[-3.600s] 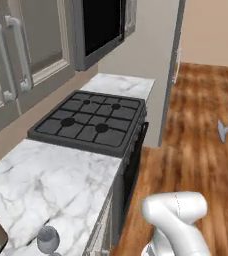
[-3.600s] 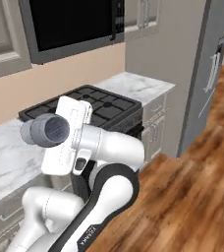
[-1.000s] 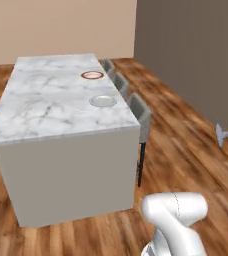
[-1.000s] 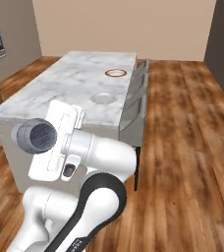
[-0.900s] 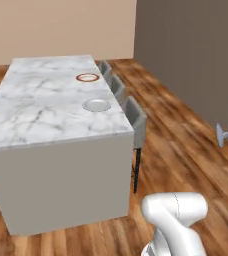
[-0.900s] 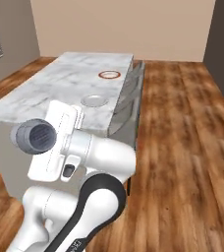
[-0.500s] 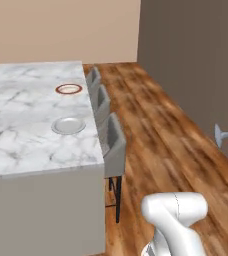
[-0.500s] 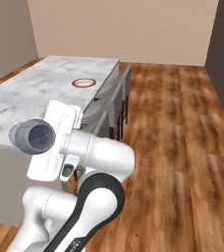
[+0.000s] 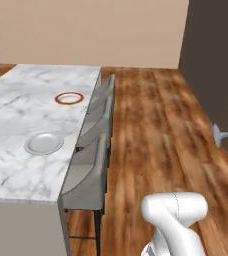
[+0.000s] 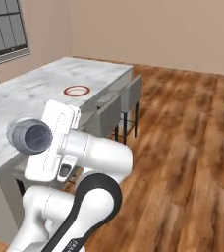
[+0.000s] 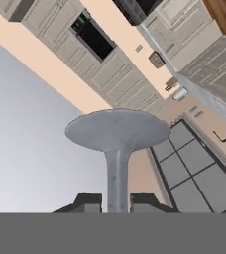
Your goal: Retrieve the wine glasses from the counter and place one next to each plate.
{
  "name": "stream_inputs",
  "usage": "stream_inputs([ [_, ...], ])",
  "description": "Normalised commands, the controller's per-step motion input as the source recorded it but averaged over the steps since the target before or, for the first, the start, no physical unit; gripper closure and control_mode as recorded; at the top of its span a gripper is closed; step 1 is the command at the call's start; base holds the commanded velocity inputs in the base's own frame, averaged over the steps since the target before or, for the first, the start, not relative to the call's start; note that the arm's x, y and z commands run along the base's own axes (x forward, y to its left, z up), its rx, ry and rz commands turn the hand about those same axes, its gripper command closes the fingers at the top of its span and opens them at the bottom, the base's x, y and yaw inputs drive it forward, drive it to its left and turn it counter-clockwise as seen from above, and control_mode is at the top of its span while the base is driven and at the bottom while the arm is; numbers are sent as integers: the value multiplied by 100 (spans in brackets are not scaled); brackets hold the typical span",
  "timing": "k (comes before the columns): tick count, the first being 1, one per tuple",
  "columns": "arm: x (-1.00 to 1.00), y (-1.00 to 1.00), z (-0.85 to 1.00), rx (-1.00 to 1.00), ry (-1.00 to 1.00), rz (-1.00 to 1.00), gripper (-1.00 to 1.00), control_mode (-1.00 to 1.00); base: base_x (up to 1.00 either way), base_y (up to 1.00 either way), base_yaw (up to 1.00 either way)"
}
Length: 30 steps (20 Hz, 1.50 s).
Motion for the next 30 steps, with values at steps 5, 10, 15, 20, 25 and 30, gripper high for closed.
stream_inputs([
  [5, 0, 0, 0, 0, 0, 0, 100, 100, 72, -77, 64],
  [10, 0, 0, 0, 0, 0, 0, 100, 100, 46, -66, 72],
  [15, 0, 0, 0, 0, 0, 0, 100, 100, 5, -54, 81],
  [20, 0, 0, 0, 0, 0, 0, 100, 100, 0, -45, 85],
  [25, 0, 0, 0, 0, 0, 0, 100, 100, -7, -76, 71],
  [30, 0, 0, 0, 0, 0, 0, 100, 100, -14, -100, 34],
])
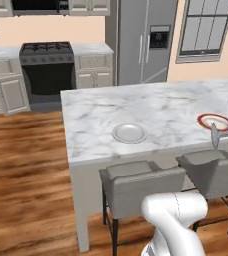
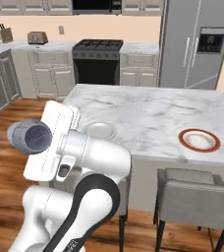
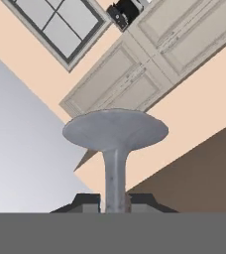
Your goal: Retrieve the wine glasses from the counter and place one next to each plate.
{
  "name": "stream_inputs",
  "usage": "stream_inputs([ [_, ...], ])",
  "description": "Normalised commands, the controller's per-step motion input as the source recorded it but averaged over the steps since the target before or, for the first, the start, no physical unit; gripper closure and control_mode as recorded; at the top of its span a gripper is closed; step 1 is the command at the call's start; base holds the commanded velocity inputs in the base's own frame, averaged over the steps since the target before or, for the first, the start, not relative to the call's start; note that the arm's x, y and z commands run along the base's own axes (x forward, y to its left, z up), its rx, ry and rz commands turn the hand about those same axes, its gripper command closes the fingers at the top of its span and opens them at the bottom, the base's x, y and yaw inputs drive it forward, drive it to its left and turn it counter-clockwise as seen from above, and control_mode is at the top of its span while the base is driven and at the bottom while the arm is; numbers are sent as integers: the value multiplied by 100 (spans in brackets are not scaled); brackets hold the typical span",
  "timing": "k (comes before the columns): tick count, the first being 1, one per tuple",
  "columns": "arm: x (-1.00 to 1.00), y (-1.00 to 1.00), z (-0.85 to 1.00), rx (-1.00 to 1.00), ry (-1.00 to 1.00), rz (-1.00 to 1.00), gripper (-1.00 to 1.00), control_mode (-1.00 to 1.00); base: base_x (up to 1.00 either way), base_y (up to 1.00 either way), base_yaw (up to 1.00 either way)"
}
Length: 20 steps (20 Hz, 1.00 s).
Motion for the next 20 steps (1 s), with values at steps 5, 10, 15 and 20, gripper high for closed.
stream_inputs([
  [5, 0, 0, 0, 0, 0, 0, 100, 100, 36, -83, 20],
  [10, 0, 0, 0, 0, 0, 0, 100, 100, 64, -78, 21],
  [15, 0, 0, 0, 0, 0, 0, 100, 100, 67, 19, 19],
  [20, 0, 0, 0, 0, 0, 0, 100, 100, -2, 78, 17],
])
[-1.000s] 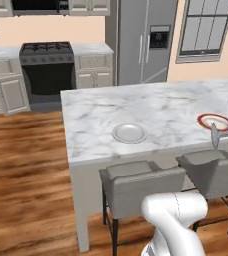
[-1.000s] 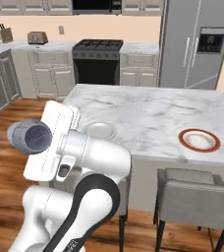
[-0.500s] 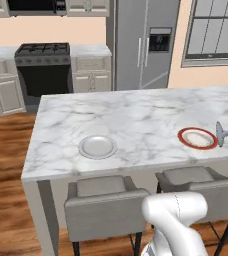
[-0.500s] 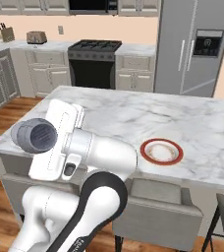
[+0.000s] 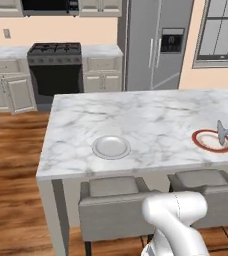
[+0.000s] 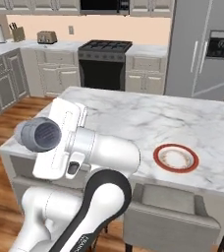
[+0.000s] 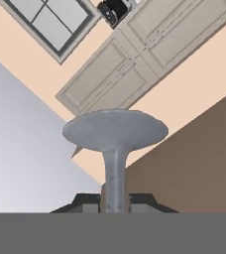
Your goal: Retrieve the wine glasses from the counter and place one next to each plate.
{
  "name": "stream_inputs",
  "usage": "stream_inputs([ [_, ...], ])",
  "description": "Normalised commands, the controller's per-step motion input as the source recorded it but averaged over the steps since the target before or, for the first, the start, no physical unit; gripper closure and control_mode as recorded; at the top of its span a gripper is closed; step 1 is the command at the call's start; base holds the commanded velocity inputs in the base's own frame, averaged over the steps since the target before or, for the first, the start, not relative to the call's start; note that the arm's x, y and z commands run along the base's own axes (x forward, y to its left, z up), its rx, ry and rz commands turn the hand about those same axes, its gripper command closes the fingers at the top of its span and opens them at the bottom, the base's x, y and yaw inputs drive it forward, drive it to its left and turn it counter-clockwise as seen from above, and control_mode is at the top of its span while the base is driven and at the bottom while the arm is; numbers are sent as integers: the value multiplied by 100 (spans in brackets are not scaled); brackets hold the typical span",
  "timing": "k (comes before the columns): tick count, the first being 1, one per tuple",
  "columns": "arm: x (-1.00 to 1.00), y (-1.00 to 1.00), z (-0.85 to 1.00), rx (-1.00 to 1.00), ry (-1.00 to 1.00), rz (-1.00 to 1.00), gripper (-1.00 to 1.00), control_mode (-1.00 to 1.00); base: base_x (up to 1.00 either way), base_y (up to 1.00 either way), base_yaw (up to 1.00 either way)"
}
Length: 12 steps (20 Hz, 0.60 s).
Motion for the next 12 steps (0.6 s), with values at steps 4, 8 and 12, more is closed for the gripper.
stream_inputs([
  [4, 0, 0, 0, 0, 0, 0, 100, 100, -20, 74, 8],
  [8, 0, 0, 0, 0, 0, 0, 100, 100, 43, -42, 2],
  [12, 0, 0, 0, 0, 0, 0, 100, 100, 42, -59, 51],
])
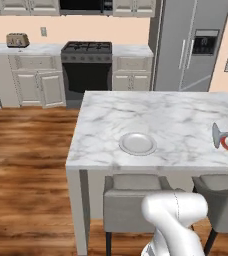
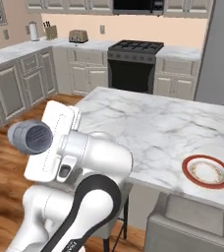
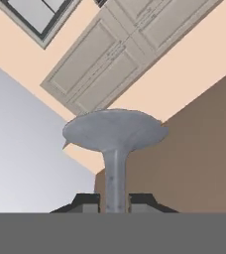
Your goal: Retrieve the wine glasses from the counter and place one next to each plate.
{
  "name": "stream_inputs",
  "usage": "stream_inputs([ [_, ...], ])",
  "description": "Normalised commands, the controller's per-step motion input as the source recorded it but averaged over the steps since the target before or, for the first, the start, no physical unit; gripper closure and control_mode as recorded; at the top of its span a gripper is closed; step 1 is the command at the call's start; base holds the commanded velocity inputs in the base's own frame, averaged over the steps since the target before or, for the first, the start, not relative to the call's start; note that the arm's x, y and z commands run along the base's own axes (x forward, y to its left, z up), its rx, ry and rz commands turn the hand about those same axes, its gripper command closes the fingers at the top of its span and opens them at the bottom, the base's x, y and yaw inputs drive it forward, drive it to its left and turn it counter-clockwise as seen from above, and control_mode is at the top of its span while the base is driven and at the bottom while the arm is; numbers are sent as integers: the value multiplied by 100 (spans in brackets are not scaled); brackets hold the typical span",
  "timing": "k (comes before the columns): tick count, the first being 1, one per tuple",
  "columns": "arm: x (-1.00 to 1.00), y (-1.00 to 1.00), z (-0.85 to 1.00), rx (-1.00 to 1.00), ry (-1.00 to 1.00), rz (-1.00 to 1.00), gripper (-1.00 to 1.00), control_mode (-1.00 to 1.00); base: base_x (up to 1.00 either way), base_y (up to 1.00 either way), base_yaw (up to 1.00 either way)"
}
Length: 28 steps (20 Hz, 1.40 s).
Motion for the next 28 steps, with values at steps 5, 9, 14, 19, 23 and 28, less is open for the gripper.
stream_inputs([
  [5, 0, 0, 0, 0, 0, 0, 100, 100, 26, -30, 52],
  [9, 13, -9, 0, 3, 5, 1, 100, -100, 21, -6, 9],
  [14, 69, -50, -2, 2, 10, 2, 100, -100, 0, 0, 0],
  [19, 70, -44, -20, -4, 18, 4, 100, -100, 0, 0, 0],
  [23, 53, -7, -48, -25, 17, 1, 100, -100, 0, 0, 0],
  [28, 29, -11, -22, -31, 2, 0, 100, -100, 0, 0, 0],
])
